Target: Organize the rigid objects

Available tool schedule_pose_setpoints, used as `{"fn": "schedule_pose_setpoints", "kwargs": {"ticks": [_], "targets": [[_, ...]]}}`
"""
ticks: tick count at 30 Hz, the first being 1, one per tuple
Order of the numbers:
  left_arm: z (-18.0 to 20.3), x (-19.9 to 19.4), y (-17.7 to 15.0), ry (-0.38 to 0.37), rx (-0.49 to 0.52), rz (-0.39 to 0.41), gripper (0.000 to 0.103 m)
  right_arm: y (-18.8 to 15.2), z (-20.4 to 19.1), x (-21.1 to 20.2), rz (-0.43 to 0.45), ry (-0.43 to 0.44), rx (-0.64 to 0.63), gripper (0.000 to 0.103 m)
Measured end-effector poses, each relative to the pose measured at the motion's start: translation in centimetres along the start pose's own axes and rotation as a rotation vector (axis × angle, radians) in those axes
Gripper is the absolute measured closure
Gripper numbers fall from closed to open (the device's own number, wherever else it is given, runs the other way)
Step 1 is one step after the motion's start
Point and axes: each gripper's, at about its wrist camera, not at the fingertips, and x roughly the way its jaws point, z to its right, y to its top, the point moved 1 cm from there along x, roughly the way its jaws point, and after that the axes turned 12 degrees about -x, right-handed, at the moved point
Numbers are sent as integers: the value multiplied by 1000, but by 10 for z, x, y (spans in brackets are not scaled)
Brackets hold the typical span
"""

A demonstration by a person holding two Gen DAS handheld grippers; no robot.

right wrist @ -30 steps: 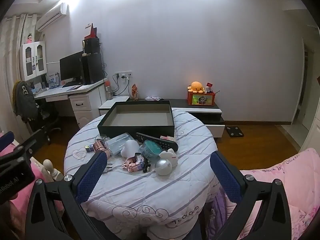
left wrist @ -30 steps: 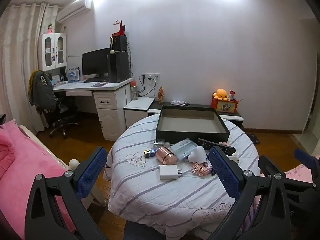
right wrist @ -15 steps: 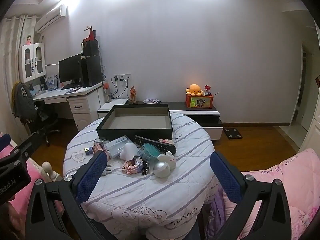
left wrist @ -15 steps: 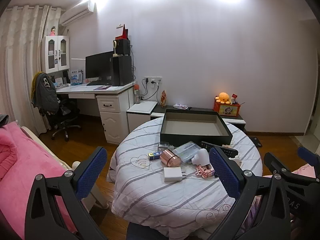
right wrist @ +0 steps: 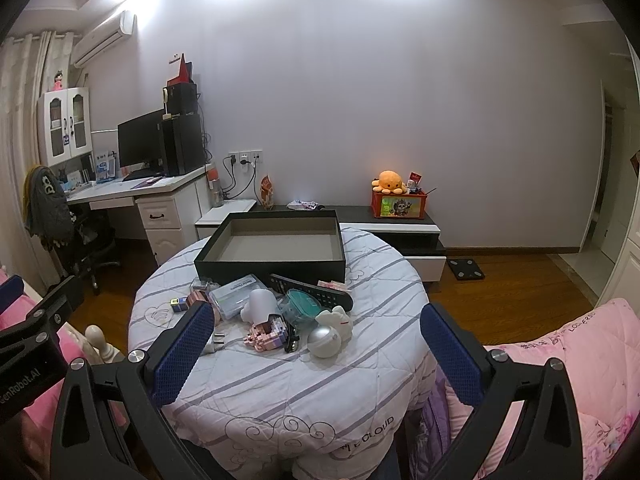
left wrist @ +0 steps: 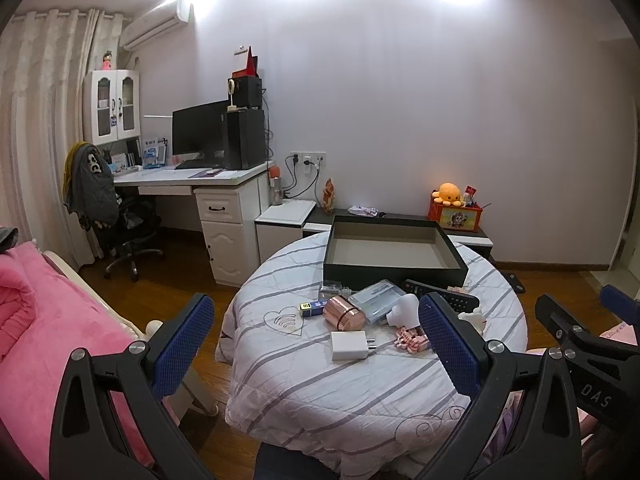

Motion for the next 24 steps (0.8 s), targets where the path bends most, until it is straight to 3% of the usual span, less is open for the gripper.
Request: {"fn": "schedule_pose_setpoints", "kwargs": {"ticks": [24], "targets": [[-4, 0, -2, 1, -4, -13, 0, 1, 0, 1, -8, -7, 2, 0]]}}
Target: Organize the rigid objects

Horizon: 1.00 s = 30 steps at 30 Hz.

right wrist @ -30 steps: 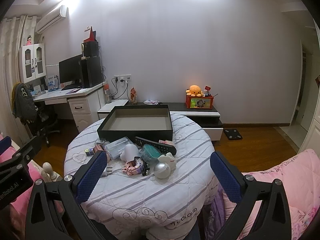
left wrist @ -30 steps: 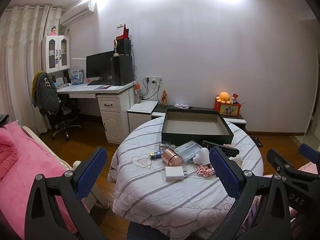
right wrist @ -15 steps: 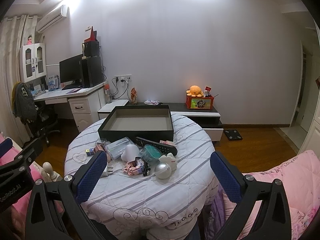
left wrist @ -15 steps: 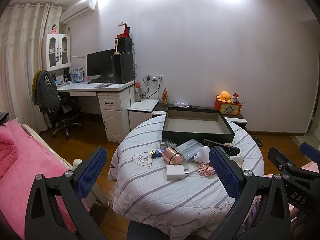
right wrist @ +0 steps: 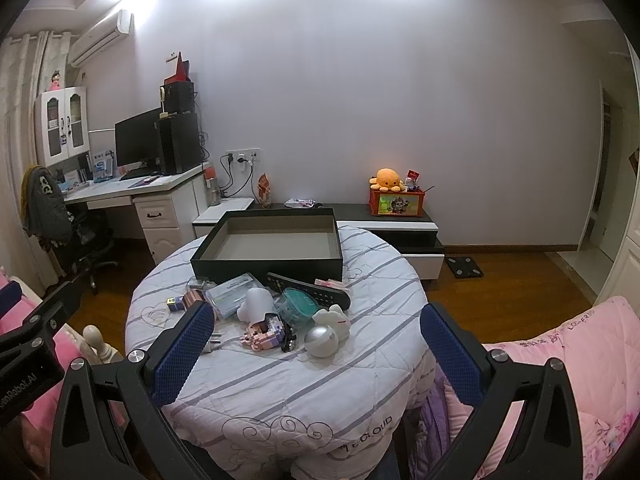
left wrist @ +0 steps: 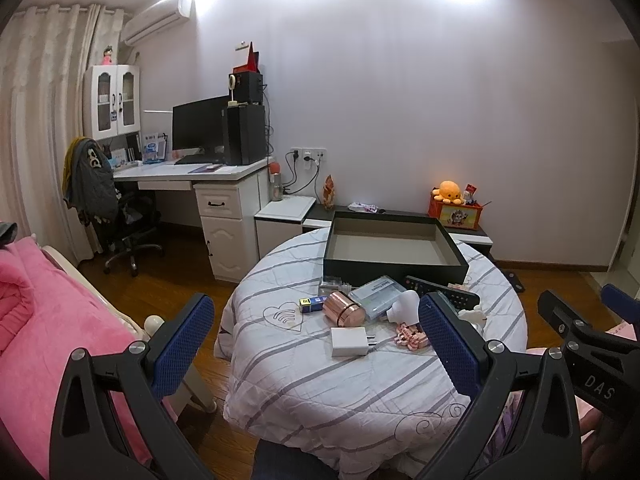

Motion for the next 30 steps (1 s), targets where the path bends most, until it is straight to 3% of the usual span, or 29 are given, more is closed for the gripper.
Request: {"fn": "schedule_pose_setpoints", "kwargs": {"ticks": [30], "targets": [[1, 4, -4, -1, 1, -7, 0, -4, 4, 8, -11, 4, 3, 0]]}}
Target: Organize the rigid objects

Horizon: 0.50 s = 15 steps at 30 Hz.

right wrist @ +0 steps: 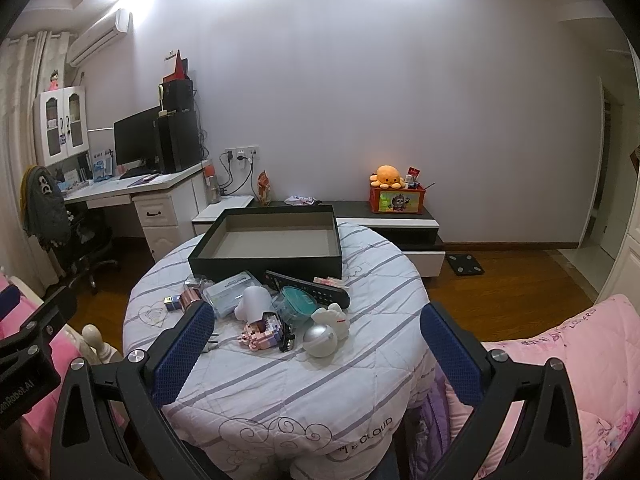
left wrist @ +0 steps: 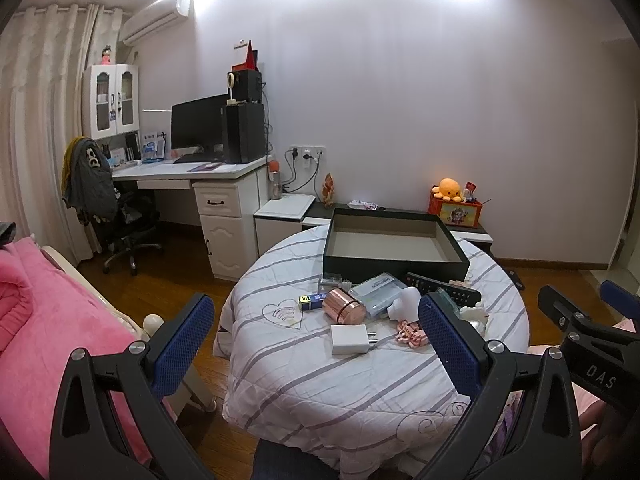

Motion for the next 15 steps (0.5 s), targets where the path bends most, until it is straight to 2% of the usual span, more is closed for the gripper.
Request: {"fn": "schedule_pose_setpoints", "kwargs": {"ticks": [15], "targets": [[-6, 74, -27, 5, 7, -136, 0, -23, 5, 76, -147, 39, -7, 0]]}}
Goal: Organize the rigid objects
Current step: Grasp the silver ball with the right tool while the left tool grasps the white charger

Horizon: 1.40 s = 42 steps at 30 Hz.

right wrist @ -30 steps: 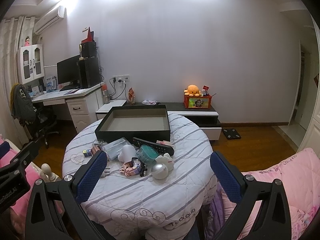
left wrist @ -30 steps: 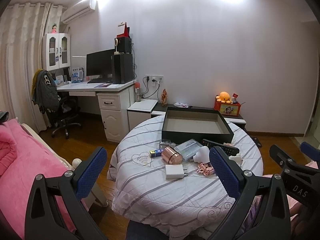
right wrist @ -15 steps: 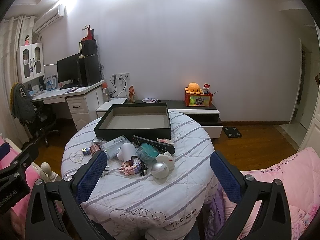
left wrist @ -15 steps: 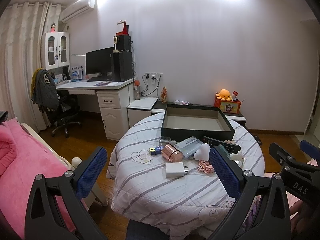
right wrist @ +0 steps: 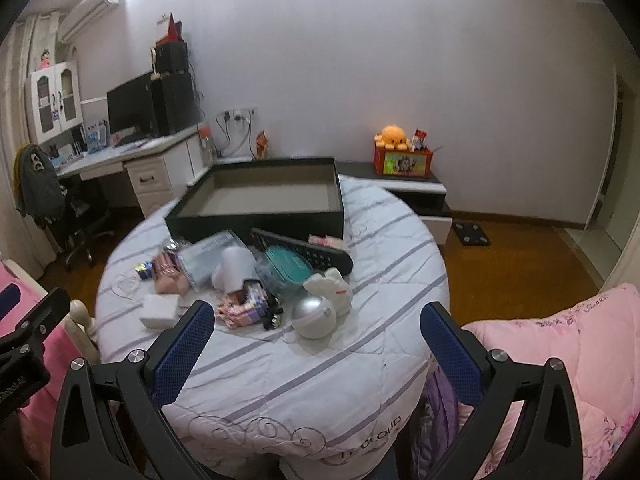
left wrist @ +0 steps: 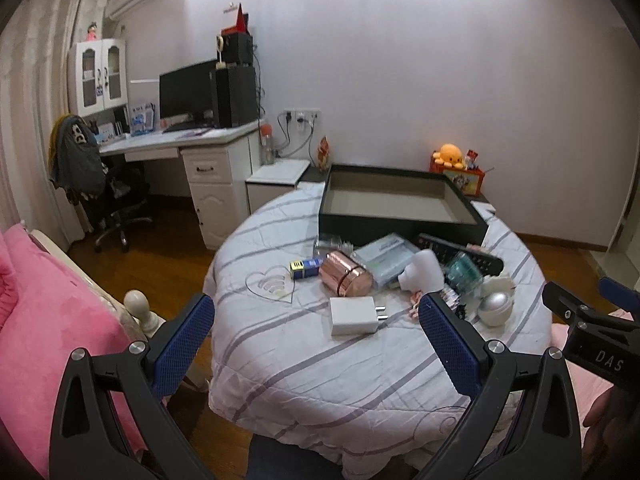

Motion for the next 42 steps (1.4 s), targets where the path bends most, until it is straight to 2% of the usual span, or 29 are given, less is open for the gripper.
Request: {"fn": "schedule_pose_setpoints", "kwargs": {"ticks": [12, 18, 26, 29, 31, 34, 36, 42], "targets": [[2, 94, -20, 14, -8, -152, 0, -17, 11, 88, -176, 42, 8, 0], [10, 137, -30, 34, 12, -227, 0, -19, 16, 124, -239, 58, 40, 5], [18, 166, -37, 6, 1, -286, 0, -25, 19, 153, -286, 75, 60, 7], [26, 174, -42, 50, 45, -285, 0, -24, 19, 155, -273, 69, 42, 15], [27, 175, -42, 47, 43, -278, 0, -23, 20, 156, -263, 59, 32, 29], [23, 176, -39, 24, 6, -286, 1, -20, 25, 157, -254, 59, 37, 43], [21, 175, -38, 22, 10, -281, 5, -19, 29, 157, -252, 68, 41, 46], [18, 167, -41, 6, 19, -261, 22, -17, 36, 157, -251, 104, 82, 45]]}}
